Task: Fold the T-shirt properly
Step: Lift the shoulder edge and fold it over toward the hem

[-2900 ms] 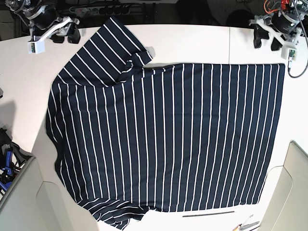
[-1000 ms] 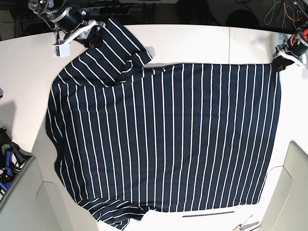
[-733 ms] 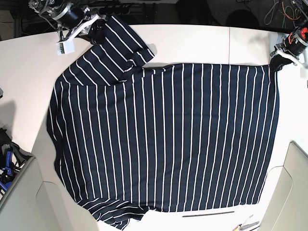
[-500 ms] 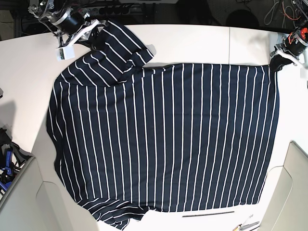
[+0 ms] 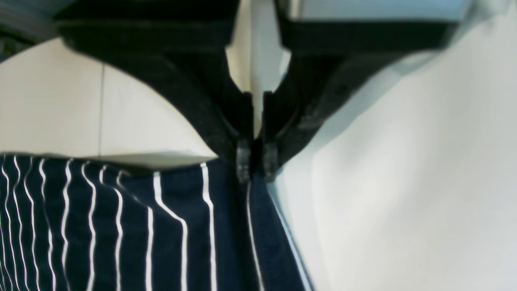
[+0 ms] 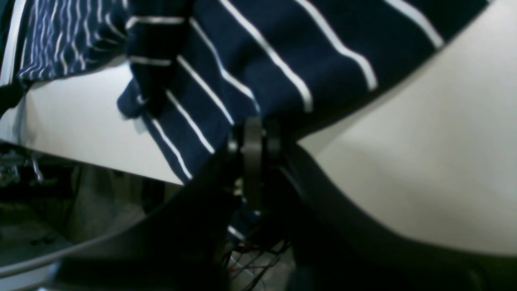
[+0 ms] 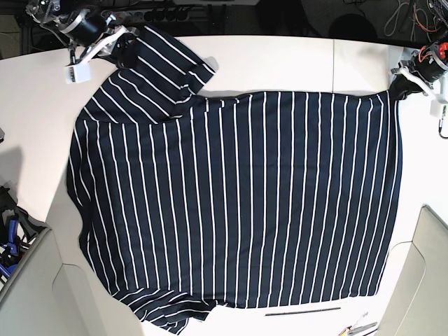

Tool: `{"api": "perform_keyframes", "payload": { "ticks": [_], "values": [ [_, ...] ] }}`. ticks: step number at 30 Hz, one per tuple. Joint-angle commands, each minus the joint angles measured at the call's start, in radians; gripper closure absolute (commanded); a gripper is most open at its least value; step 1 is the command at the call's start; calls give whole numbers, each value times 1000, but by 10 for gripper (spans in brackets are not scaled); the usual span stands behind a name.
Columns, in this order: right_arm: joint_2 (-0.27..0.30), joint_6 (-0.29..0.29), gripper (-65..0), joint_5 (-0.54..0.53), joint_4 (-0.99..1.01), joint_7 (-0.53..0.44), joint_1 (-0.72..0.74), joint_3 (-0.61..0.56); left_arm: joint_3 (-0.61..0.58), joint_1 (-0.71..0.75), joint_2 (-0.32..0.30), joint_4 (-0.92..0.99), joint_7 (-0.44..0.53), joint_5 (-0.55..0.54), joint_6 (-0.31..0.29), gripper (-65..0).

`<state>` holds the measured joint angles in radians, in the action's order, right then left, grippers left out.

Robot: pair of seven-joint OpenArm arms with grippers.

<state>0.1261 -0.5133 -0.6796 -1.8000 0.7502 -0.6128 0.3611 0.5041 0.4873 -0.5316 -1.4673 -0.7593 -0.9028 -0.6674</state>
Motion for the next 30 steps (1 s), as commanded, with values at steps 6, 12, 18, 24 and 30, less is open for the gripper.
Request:
{"api": "perform_keyframes", "payload": {
  "ticks": [6,12,18,24,30],
  "values": [
    [4,-42,0,-98,-50,-8,-72,69,20,40,-18,-68,0,-32,-18,0],
    [3,-42,0,-126,-175,-7,-111,119,66,39,-17,-149,4,-37,-18,0],
    [4,-42,0,-132,-296,-9,-72,202,101,4,-17,-177,30,-47,-18,0],
    [7,-42,0,-98,-285,-9,49,235,101,-91,-17,-169,48,0,-13,0],
    [24,-42,0,-60,-239,-9,203,235,100,-199,-17,-111,83,63,28,0]
  ]
}}
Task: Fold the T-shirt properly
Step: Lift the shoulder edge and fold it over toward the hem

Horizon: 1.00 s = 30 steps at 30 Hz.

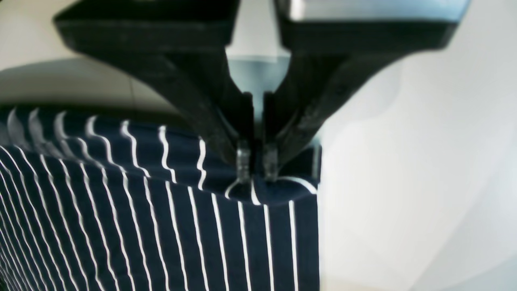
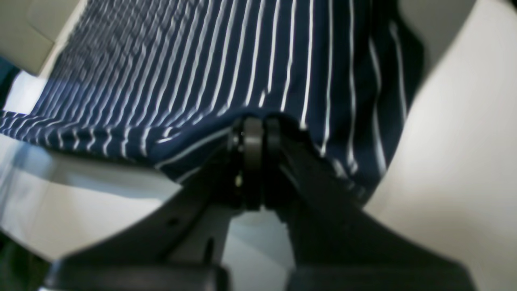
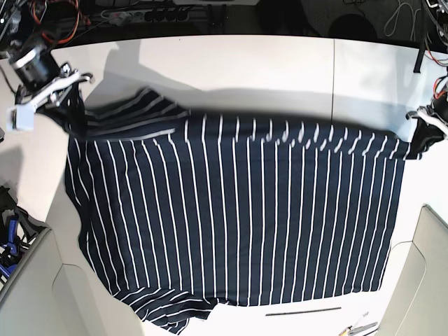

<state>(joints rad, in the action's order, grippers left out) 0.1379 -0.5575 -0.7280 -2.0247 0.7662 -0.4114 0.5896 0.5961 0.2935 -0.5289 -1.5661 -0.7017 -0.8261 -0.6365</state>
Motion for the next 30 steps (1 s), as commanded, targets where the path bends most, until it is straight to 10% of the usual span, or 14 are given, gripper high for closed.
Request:
{"api": "perform_keyframes", "payload": {
  "ticks": [1,12,30],
  "values": [
    [20,2,0,-12,4,-25,29,6,8,-23,-20,3,26,-10,-3,0],
    [116,-16,0,13,384,-29,373,-3,-14,-231,-19,176,78,45,-3,0],
    [119,-26,0,149,736,-76,726,-119,-280,-519,-20,445,246,311,113,0]
  ]
}}
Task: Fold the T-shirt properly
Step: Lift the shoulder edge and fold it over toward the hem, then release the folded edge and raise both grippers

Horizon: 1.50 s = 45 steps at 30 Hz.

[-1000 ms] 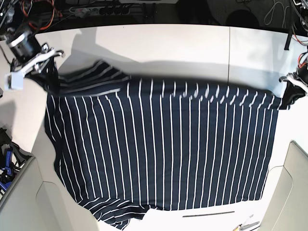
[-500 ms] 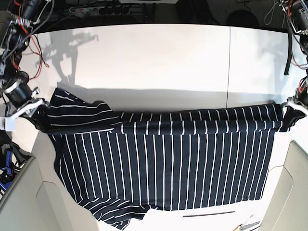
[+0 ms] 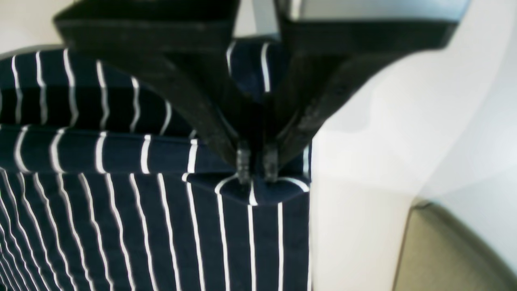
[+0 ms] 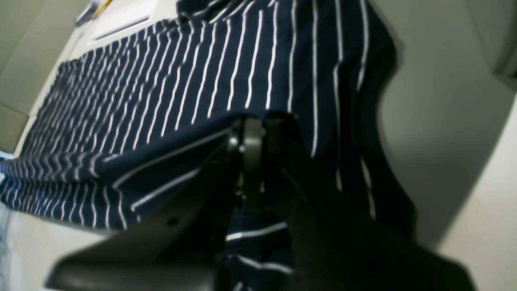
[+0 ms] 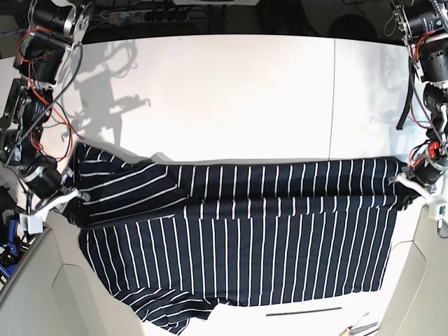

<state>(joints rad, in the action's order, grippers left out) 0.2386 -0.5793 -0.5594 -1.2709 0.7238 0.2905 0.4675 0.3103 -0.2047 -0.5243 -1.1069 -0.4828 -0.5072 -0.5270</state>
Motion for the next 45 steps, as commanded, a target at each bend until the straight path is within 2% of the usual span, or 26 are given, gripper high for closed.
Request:
{"api": "perform_keyframes", "payload": {
  "ticks": [1,5,8,10,12,14,16,20,24,27,29,33,42,45],
  "values": [
    [19,-4,0,-19,2,-36,40,3,-2,-32,-24,4,31,-8,3,0],
    [12,-4,0,-6,78,-57,80,2,-19,-47,-23,60,65,-8,3,0],
    [-2,0,0,54,134,-148,83,-1,-20,-47,-22,90,75,-9,4,-8],
    [-10,0,-13,89,179,-208,84,-2,-20,-47,-22,100,75,-9,4,-114],
    [-18,0,-189,93,221,-257,83,-3,-19,-47,-22,108,75,-8,4,-208],
    [-26,0,-327,92,249,-261,84,-4,-20,-47,-22,108,69,-8,4,-275],
    [-35,0,-374,92,254,-247,82,-4,-19,-47,-22,108,37,-10,4,-306],
    [-37,0,-373,59,231,-207,83,7,-19,-47,-26,107,-13,-12,-1,-305],
    [-37,0,-373,23,137,-111,82,79,5,-47,-29,89,-29,-13,-20,-305],
    [-32,0,-373,-24,40,-19,62,157,46,-38,-42,69,-80,-72,-27,-305],
    [-22,0,-373,-79,-10,12,37,195,82,-35,-45,59,-111,-107,-66,-305],
    [-6,0,-373,-119,-73,37,-23,248,129,-26,-46,23,-180,-193,-124,-305],
    [0,0,-373,-209,-162,47,-252,361,132,169,-48,-140,-187,-253,-124,-305],
    [4,-1,-373,-247,-162,63,-309,400,171,212,-37,-153,-187,-271,-124,-306]
  ]
}}
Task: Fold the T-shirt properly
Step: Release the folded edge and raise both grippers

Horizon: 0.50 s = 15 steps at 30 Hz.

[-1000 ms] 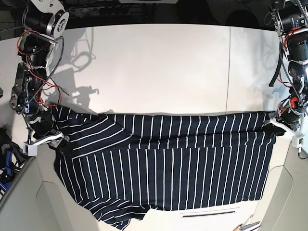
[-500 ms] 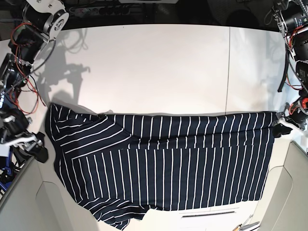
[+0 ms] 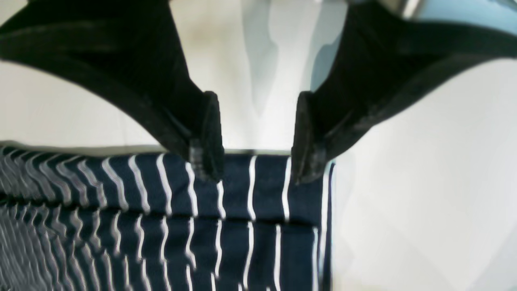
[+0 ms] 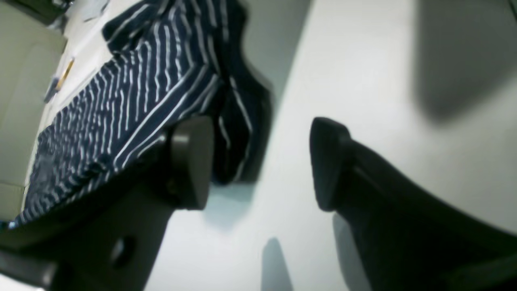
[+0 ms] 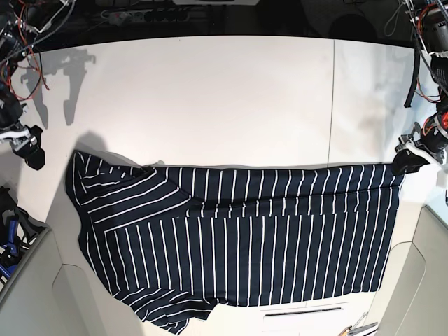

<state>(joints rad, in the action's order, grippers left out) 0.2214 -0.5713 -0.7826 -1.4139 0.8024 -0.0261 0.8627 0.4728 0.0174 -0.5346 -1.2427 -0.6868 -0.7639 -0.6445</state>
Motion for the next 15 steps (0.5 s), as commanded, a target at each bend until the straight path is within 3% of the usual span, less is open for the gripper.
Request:
{"api": "perform_keyframes", "payload": {
  "ticks": [1,5,9,15],
  "values": [
    [23,-9,-373,-38,-19,-15,-11,16,27,4,-24,-17,18,-24,-6,-306],
    [28,-8,-373,-52,-18,-12,-69,33,95,54,-17,-17,21,-51,-6,-309],
    [27,-8,-373,-52,-16,-12,-95,32,139,88,-2,-17,20,-85,-7,-368],
    [25,-8,-373,-67,27,-26,-101,27,148,129,52,-16,28,-84,-6,-370]
  ]
}}
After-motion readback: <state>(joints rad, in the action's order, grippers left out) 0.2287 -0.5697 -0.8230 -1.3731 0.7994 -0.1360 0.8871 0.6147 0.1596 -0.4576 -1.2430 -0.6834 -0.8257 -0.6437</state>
